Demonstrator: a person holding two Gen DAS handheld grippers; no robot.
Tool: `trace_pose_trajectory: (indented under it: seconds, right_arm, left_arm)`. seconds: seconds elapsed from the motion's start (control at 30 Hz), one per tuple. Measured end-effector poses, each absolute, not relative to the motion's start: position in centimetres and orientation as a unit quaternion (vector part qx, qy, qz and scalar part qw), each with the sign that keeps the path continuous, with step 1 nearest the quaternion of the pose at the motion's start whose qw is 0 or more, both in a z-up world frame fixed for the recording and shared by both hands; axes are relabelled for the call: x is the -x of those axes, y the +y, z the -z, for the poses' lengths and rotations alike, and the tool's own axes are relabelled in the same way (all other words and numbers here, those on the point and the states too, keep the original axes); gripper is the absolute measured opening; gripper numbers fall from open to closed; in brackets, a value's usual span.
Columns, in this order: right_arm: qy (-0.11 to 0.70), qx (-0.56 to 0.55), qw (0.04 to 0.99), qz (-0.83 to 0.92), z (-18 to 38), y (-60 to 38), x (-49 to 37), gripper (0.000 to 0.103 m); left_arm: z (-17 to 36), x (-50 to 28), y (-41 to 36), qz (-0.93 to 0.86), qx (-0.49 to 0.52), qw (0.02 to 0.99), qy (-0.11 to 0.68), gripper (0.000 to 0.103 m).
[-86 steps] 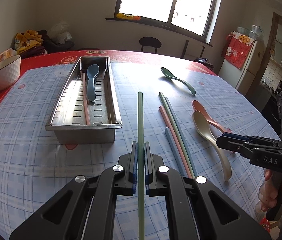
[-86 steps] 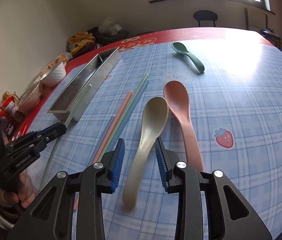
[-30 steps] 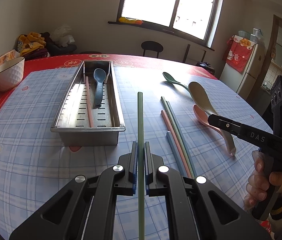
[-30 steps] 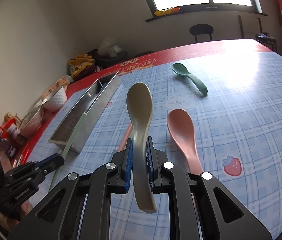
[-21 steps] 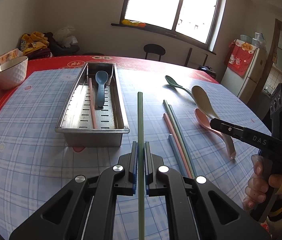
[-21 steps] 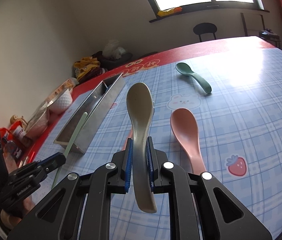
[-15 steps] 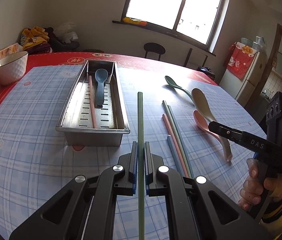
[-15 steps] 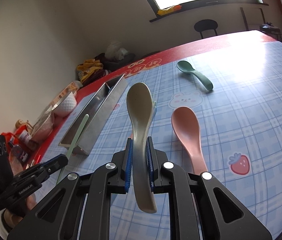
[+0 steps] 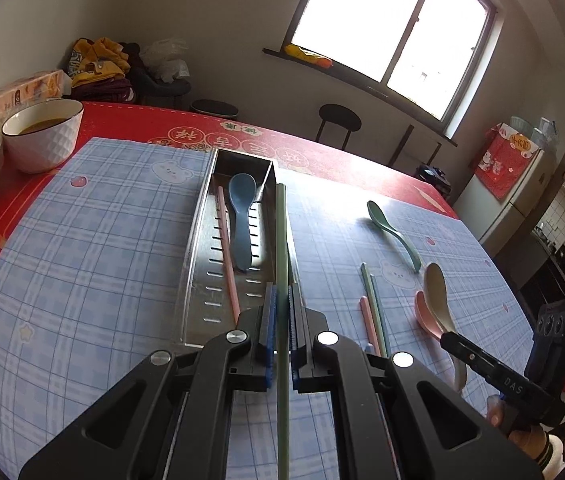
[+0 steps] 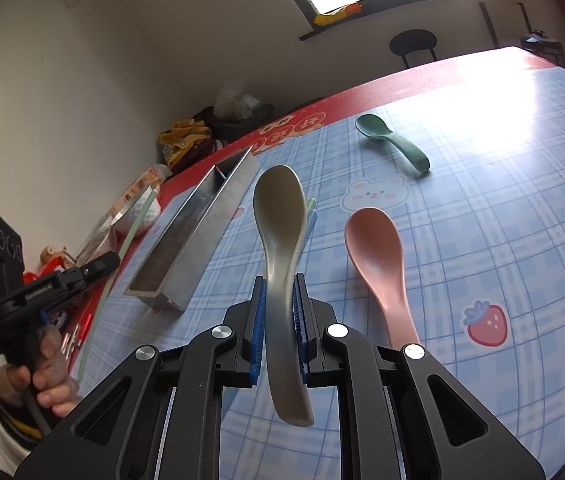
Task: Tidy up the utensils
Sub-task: 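Lower the green stick into the steel tray and open the left tool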
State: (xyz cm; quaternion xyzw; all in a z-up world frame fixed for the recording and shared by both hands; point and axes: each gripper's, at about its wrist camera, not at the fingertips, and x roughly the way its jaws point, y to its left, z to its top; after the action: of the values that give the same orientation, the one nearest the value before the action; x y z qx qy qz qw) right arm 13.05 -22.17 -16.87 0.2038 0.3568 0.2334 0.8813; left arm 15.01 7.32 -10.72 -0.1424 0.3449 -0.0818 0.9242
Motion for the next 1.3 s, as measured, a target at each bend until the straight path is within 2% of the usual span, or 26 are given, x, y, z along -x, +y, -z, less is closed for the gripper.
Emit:
trace_pose_trajectory:
  seconds: [0.5, 0.77, 0.93, 1.07, 1.3]
  right_arm:
    - [0.352, -0.222, 0.876, -0.244, 17.2, -22.7, -13.1, 0.014]
    - [0.354, -0.230, 0.872, -0.247, 17.3, -23.0, -13.4, 0.014]
    - [0.355, -0.232, 0.871, -0.246, 17.3, -23.1, -13.5, 0.014]
    - [0.356, -0.231, 0.873, -0.242, 17.4, -23.0, -13.5, 0.014]
    - [0.359, -0.229, 0.875, -0.230, 17.4, -22.9, -13.3, 0.014]
  left_arm:
    - [11.6, -27.9, 8.5, 0.007, 0.125, 0.901, 0.415, 0.006]
    - [13.5, -30.2, 8.1, -0.001, 0.099, 0.884, 0.456, 0.006]
    - [13.5, -29.6, 7.9, 0.009, 0.082, 0.888, 0.453, 0.007]
    - [12.5, -28.3, 7.6, 0.022, 0.060, 0.898, 0.436, 0.014]
    - [11.5, -23.1, 6.7, 0.036, -0.021, 0.926, 0.376, 0.050]
